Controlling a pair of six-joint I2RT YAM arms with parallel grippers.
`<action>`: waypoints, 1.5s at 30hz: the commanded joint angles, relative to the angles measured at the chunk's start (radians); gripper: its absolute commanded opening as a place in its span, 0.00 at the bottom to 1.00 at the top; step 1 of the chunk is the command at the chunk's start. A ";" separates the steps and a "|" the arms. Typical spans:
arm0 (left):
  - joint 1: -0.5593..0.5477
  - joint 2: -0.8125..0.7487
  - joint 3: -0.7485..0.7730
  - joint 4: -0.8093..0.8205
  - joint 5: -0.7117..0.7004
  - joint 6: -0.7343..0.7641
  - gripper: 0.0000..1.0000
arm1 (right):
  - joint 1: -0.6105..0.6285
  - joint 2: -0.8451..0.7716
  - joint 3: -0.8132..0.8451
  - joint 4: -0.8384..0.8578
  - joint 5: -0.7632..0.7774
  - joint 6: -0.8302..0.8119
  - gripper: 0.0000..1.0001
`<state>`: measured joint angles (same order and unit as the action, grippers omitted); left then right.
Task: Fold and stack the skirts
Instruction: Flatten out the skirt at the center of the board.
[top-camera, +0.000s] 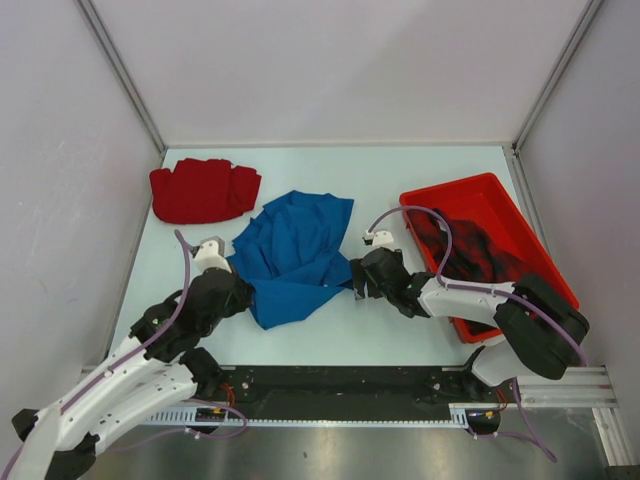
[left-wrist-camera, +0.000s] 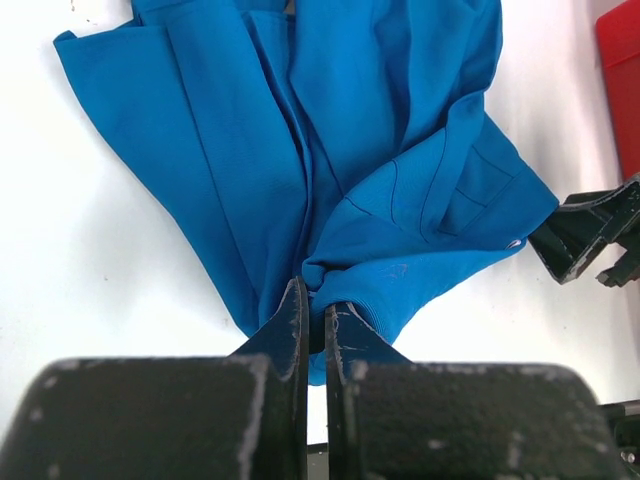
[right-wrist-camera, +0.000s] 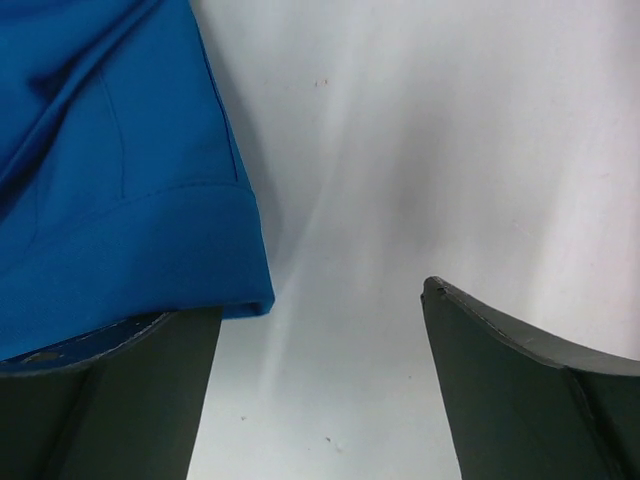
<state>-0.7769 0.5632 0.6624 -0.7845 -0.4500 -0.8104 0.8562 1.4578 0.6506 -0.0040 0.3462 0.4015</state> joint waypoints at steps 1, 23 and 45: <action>-0.002 -0.022 0.048 0.005 -0.050 -0.012 0.00 | 0.014 0.006 -0.003 0.108 0.100 0.046 0.84; -0.002 -0.123 0.190 -0.085 -0.234 -0.082 0.00 | -0.108 -0.201 0.018 0.124 -0.018 -0.087 0.00; -0.002 0.277 0.812 0.338 -0.386 0.657 0.00 | -0.051 -0.558 0.794 -0.530 0.048 -0.231 0.00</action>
<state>-0.7971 0.7769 1.4204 -0.5262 -0.5343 -0.3485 0.8299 0.8486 1.3895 -0.4366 0.2531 0.2413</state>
